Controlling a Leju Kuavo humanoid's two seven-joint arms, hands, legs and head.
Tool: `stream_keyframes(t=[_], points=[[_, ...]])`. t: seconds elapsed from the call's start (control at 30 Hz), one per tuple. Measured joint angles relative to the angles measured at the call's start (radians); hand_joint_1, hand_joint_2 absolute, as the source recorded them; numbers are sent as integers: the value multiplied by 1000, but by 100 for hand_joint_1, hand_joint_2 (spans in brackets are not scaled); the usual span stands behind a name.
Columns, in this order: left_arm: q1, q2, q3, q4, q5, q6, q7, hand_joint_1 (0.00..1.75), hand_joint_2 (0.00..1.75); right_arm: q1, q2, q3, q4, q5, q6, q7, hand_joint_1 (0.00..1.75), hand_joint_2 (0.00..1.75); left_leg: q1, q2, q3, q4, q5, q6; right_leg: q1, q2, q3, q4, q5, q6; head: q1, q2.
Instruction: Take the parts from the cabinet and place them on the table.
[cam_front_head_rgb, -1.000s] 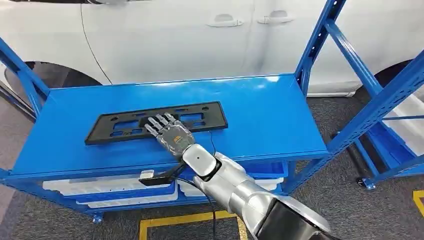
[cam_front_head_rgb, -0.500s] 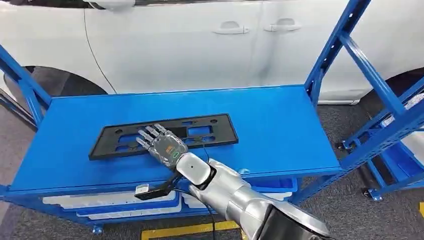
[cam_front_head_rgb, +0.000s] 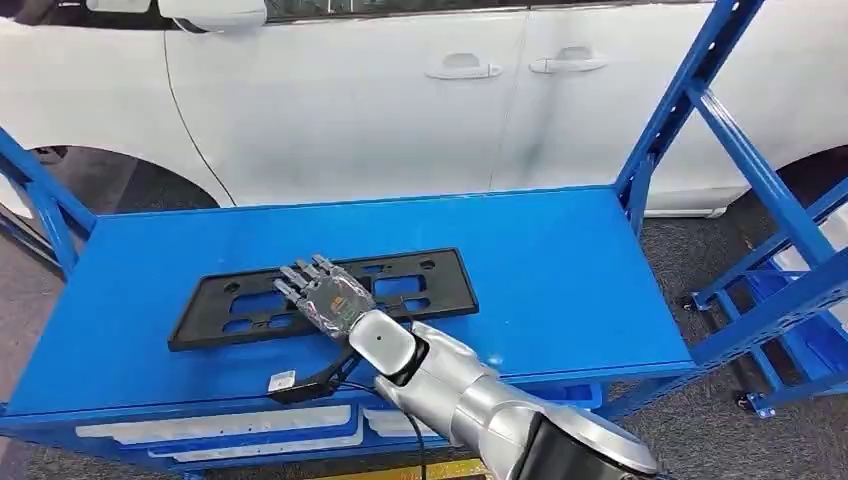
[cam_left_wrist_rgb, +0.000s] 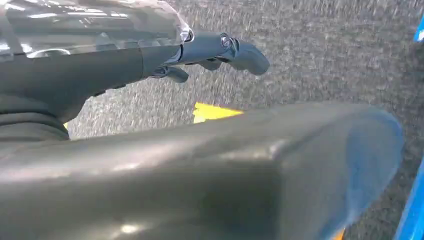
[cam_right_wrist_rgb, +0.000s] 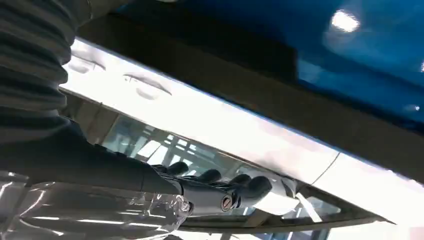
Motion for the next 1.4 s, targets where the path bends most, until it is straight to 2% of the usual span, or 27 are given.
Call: stream_keyframes(t=[0.03, 0.07, 0.1, 0.17, 0.2, 0.23, 0.3, 0.33, 0.37, 0.4, 0.47, 0.53, 0.63, 0.67, 0.7, 0.73, 0.8, 0.83, 0.97, 1.03, 1.13, 1.17, 1.2, 1.23, 1.33, 1.37, 1.4], points=[[-1, -3, 0, 0, 0, -3, -2, 0, 0, -5, 0, 2, 0, -4, 16, 6, 101, 175, -1, 0, -15, 34, -21, -2, -1, 0, 7, -3, -2, -3, -1, 0], [-2, -3, 0, 0, 2, -3, -3, 0, 0, -10, 0, 6, 0, -5, 29, 10, 101, 175, 2, 0, -49, 94, -53, -5, -2, -1, 7, -3, -3, -5, 0, 0], [-2, -1, 0, 0, 2, -3, -5, 0, 0, -12, 0, 10, 2, -6, 45, 16, 175, 175, 5, 0, -95, 174, -91, -12, -1, -1, 8, -3, -6, -7, 0, 0], [3, 1, 0, 0, 2, -3, -6, 0, 0, -10, 0, 16, 6, -11, 67, 22, 175, 175, 9, 0, -161, 273, -120, -26, -2, 0, 8, -2, -11, -6, 0, 0], [4, 1, 1, 0, 2, -3, -6, 0, 0, -10, 0, 18, 8, -17, 75, 23, 175, 175, 13, 1, -164, 261, -100, -28, -3, 2, 10, 0, -13, -5, 0, 0], [3, 2, 1, 0, 2, -3, -7, 0, 0, -11, 0, 19, 8, -25, 83, 25, 175, 175, 16, 1, -148, 208, -60, -34, -5, 3, 12, 3, -17, 0, 0, 0], [2, 2, 1, 0, 2, -2, -9, 0, 0, -13, 0, 23, 8, -38, 96, 29, 175, 175, 24, 2, -70, 23, 57, -44, -11, 3, 20, 14, -30, 11, 0, 0], [1, 2, 1, 0, 2, -2, -11, 0, 0, -14, 0, 24, 8, -44, 98, 30, 175, 175, 21, 0, -62, -8, 41, -44, -9, 3, 19, 19, -33, 17, 0, 0], [-1, 2, 1, 0, 2, -2, -12, 0, 0, -17, 0, 25, 9, -47, 101, 33, 175, 175, 16, 3, -67, -16, 18, -23, -6, 3, 11, 23, -33, 22, 0, 0], [0, 2, 1, 0, 2, -2, -13, 0, 0, -18, 0, 26, 9, -52, 105, 34, 175, 175, 15, 2, -64, -13, 45, -13, -4, 3, 7, 23, -35, 27, 0, 0], [4, 2, 2, 0, 3, -2, -15, 0, 0, -19, -1, 26, 10, -59, 114, 35, 175, 175, 16, 0, -64, -11, 49, 1, -4, 3, 11, 22, -38, 36, 0, 0], [2, 1, 2, 0, 3, -2, -16, 0, 0, -26, -1, 26, 12, -60, 113, 37, 175, 175, 20, 1, -61, -16, 53, 10, -9, 2, -2, 57, -68, 49, 0, 0], [1, 2, 2, 0, 6, -2, -17, 0, 0, -28, -2, 26, 16, -60, 114, 37, 175, 175, 17, 3, -61, -16, 49, 19, -13, 2, -116, 290, -176, 57, 0, 0], [1, 2, 2, 0, 7, -2, -18, 0, 0, -27, -2, 27, 18, -60, 114, 37, 175, 175, 15, 3, -61, -15, 49, 20, -15, 2, -147, 345, -185, 58, 0, 0], [1, 2, 2, 0, 10, -3, -19, 0, 0, -27, -2, 27, 20, -60, 114, 36, 175, 175, 15, 3, -60, -15, 48, 21, -16, 2, -154, 346, -169, 57, 0, 0], [1, 2, 2, 0, 10, -3, -24, 0, 0, -28, -2, 28, 21, -61, 114, 35, 175, 175, 15, 1, -58, -15, 46, 20, -16, 2, -135, 299, -132, 54, 0, 0], [1, 1, 2, 0, 10, -7, -44, 0, 0, -30, -2, 29, 21, -67, 113, 35, 175, 175, 15, -1, -50, -15, 43, 17, -15, 2, -54, 126, -41, 42, 0, 0], [1, 0, 2, 0, 8, -15, -58, 0, 0, -31, -2, 29, 21, -74, 111, 32, 175, 175, 15, -1, -49, -16, 41, 14, -12, 1, -18, 45, -18, 33, 0, 0], [2, -1, 2, 0, 1, -32, -113, 0, 0, -34, -2, 31, 27, -93, 89, 18, 175, 175, 12, -2, -48, -21, 38, -9, -1, 3, -14, 29, -27, 27, 0, 0], [1, 0, 1, 0, -5, -31, -122, 0, 0, -40, -1, 30, 28, -103, 79, 9, 175, 175, 14, 1, -50, -3, 20, -20, -13, 1, 1, 6, -17, 16, 0, 0], [2, 0, 0, 0, -5, -20, -125, 0, 0, -52, -1, 24, 28, -118, 45, -5, 175, 175, 15, 1, -150, 205, -83, -29, -11, 0, 3, 6, -21, 7, 0, 0], [3, 2, 0, 0, -4, -12, -125, 0, 0, -53, -1, 17, 28, -127, 18, -15, 175, 175, 15, 1, -183, 266, -100, -33, -9, 0, 3, 7, -22, 5, 0, 0], [4, 2, 0, 0, -3, -11, -127, 0, 0, -56, -1, 8, 27, -135, -4, -22, 175, 175, 15, 1, -197, 286, -91, -34, -8, 1, 3, 8, -23, 4, 0, 0], [3, 2, 1, 0, -1, -11, -129, 0, 0, -63, -1, 0, 26, -138, -14, -29, 175, 175, 15, 1, -189, 259, -63, -35, -8, 2, 4, 11, -26, 5, 0, 0], [2, 2, 1, 0, 6, -15, -148, 0, 0, -88, -7, -38, -13, -166, -47, -46, 175, 175, 18, 2, -94, 41, 66, -33, -8, 4, 7, 26, -43, 16, 0, 0], [2, 2, 2, 0, 10, -21, -153, 0, 0, -94, -18, -60, -46, -197, -64, -67, 175, 175, 11, 2, -81, 18, 52, -29, 0, 6, -1, 38, -48, 23, 0, 0], [1, 3, 2, 0, 13, -28, -161, 0, 0, -94, -44, -105, -127, -253, -73, -110, 175, 175, 12, 1, -81, 9, 42, -12, 0, 6, -10, 43, -47, 25, 0, 0]])
